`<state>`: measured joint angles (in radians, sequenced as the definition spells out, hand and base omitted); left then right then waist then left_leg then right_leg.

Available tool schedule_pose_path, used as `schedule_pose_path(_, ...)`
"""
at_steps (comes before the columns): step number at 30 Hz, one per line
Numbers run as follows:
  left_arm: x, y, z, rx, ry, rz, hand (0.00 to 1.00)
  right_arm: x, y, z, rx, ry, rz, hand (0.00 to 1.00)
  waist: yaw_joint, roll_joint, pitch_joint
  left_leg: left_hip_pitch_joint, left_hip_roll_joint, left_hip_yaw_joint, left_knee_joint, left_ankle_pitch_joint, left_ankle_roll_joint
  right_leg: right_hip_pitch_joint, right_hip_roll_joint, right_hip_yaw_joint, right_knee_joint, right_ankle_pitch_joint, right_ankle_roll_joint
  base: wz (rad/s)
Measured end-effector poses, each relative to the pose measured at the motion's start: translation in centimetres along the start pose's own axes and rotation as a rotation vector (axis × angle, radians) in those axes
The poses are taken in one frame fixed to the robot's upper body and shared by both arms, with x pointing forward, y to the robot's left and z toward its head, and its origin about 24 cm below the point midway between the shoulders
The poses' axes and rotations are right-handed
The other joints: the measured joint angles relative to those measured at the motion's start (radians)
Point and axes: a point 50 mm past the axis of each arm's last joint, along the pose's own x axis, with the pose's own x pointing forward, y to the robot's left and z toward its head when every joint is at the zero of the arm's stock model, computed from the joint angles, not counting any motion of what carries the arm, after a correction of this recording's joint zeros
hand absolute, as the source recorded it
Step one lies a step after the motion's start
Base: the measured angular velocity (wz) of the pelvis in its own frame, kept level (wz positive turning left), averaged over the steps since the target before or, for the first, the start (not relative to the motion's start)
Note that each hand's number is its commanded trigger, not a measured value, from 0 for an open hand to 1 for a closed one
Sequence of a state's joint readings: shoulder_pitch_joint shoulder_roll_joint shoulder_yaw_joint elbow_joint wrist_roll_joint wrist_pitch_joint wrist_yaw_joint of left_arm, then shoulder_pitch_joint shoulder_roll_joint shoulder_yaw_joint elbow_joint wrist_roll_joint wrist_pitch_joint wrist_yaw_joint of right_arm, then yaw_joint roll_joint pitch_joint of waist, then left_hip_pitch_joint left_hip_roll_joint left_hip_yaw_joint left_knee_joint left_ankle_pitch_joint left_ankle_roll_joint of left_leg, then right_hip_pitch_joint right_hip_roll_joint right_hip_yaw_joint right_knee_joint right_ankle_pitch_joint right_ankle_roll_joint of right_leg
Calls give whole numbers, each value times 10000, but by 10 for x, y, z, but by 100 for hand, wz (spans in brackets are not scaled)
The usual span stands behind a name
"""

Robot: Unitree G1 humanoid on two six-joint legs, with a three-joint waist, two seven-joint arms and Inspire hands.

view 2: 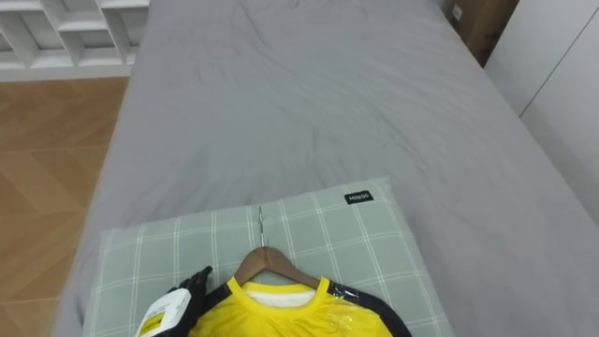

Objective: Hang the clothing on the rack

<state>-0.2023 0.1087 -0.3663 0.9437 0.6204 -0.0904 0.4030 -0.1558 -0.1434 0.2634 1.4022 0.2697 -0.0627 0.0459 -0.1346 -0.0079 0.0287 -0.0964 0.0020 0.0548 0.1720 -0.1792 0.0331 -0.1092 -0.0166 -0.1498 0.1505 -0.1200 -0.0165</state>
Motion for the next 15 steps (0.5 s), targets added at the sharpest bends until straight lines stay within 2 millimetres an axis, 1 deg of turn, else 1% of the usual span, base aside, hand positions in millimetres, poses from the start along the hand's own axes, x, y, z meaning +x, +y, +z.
schedule_pose_path(3, 0, 0, 0, 12, 45, -15, 0, 0, 0, 0, -3, 9, 3, 0, -1, -6, -17, 5, 3, 0, 1, 0, 0, 1, -1, 0, 6, 1, 0, 0)
schedule_pose_path(6, 0, -2, 1, -25, 67, -50, 0, 0, 0, 0, 1, 22, 3, 0, 2, 2, -64, 19, 7, 39, 2, 0, 0, -2, 0, 20, 19, 3, 1, -2)
schedule_pose_path(8, -1, -4, 1, -41, 107, -141, 0, 0, 0, -1, 4, 111, 4, 0, 8, 20, -172, 17, 10, 66, 3, 0, 0, -17, 0, 35, 26, 10, 3, -4)
schedule_pose_path(10, -2, -7, 0, -47, 223, -275, 0, 0, 0, -2, 6, 185, -5, 0, 7, 48, -243, 27, 13, 72, 3, 1, 1, -10, 1, 41, 29, 13, 3, 0)
schedule_pose_path(15, -5, -15, -8, 3, 617, -761, 0, 0, 3, -3, 39, 235, 56, 0, 14, 59, -234, 31, 30, 91, 36, 3, 2, -3, 9, 67, 30, 46, -7, 0)
